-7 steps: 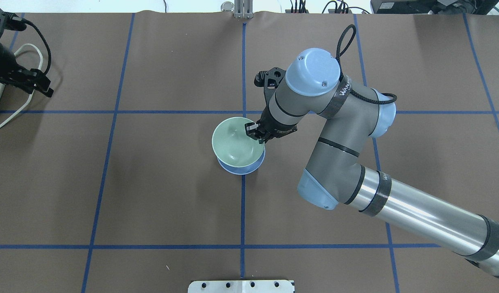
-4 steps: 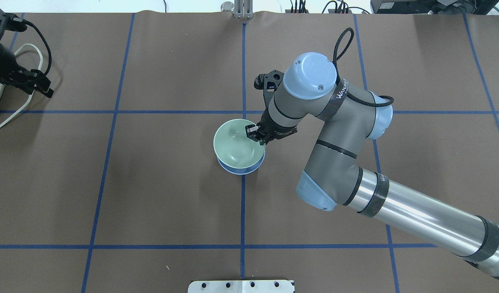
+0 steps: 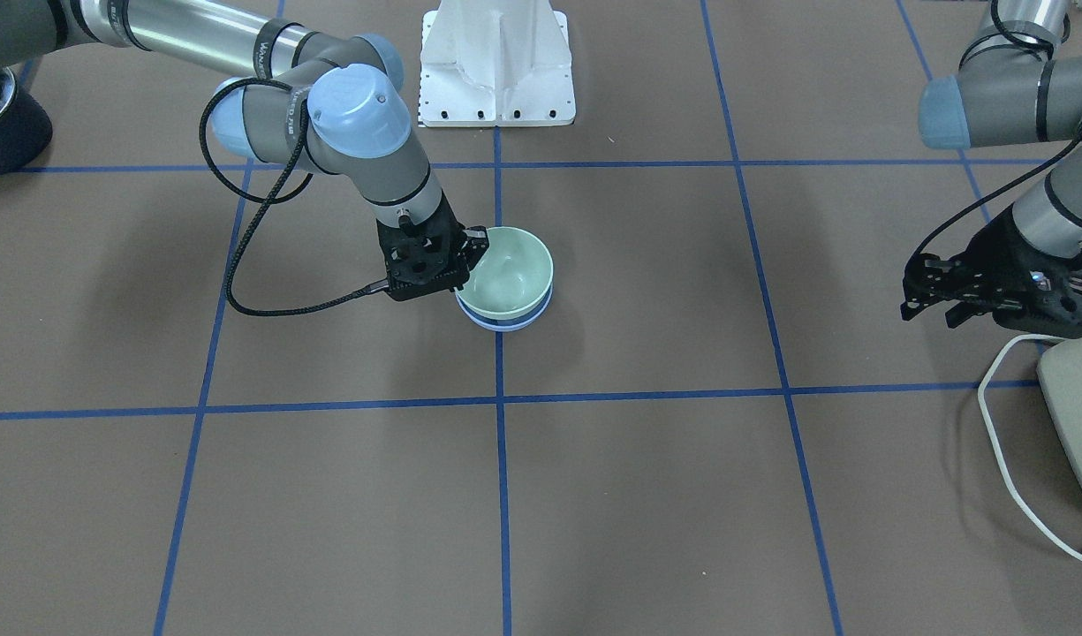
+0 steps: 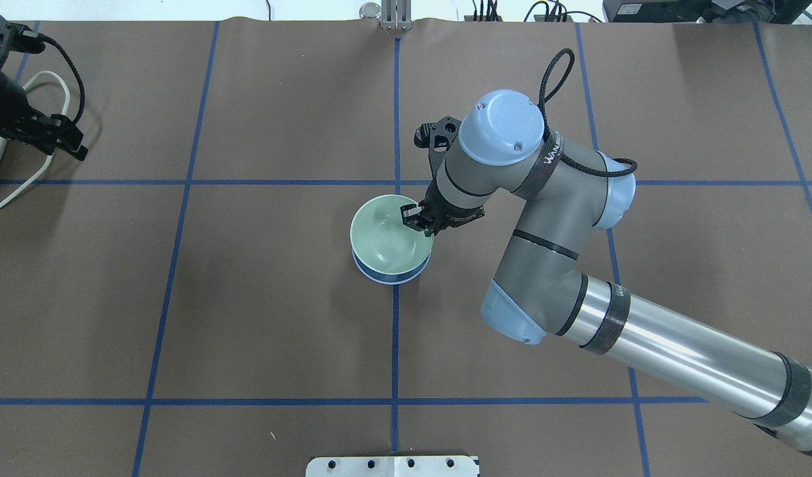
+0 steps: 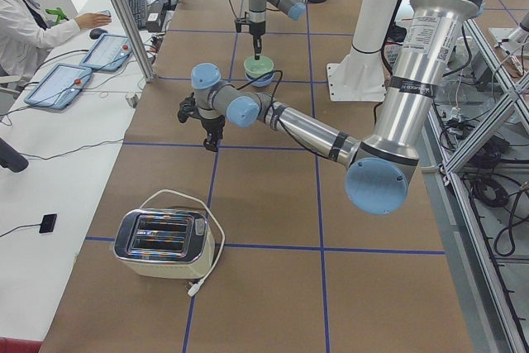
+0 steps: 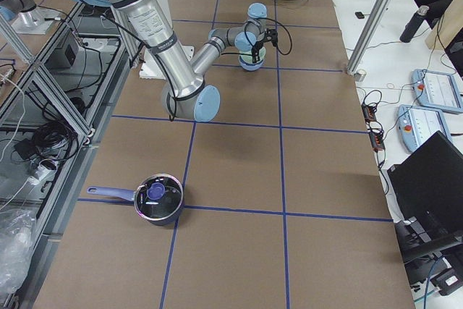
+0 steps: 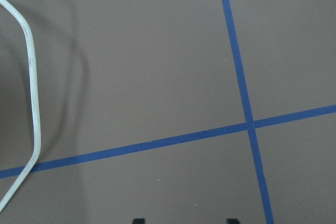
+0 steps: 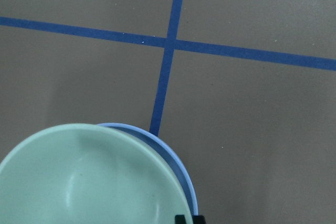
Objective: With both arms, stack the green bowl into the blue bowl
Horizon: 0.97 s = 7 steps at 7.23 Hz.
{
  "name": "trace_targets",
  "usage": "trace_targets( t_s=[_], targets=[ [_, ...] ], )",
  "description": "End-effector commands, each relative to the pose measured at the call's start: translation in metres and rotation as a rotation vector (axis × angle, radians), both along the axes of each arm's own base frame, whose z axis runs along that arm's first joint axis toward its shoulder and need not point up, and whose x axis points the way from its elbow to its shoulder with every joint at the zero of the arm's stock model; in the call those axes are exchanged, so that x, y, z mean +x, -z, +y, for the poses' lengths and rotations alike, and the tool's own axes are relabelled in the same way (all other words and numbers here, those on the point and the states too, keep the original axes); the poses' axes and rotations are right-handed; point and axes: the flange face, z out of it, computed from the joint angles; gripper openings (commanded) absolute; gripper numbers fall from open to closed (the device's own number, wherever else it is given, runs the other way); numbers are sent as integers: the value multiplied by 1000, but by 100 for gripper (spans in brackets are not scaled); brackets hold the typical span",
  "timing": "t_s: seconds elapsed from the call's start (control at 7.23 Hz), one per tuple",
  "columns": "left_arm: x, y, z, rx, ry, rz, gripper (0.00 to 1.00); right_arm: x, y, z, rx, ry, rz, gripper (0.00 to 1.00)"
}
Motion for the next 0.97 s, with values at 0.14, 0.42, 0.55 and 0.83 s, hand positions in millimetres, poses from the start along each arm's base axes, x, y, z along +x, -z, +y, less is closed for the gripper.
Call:
trace_targets(
  t_s=[0.14, 0.42, 0.55, 0.83],
  targets=[
    [1, -3, -1, -1, -1, 0, 62, -7, -2, 3, 7, -11, 14, 12],
    [2, -2, 0, 1, -3, 0, 62, -9, 0, 2, 8, -13, 13, 12],
    [2, -3, -1, -1, -3, 0, 62, -9, 0, 2, 6, -14, 13, 12],
    [2, -3, -1, -2, -2, 0, 63, -9, 2, 1, 8, -14, 11, 12]
  ],
)
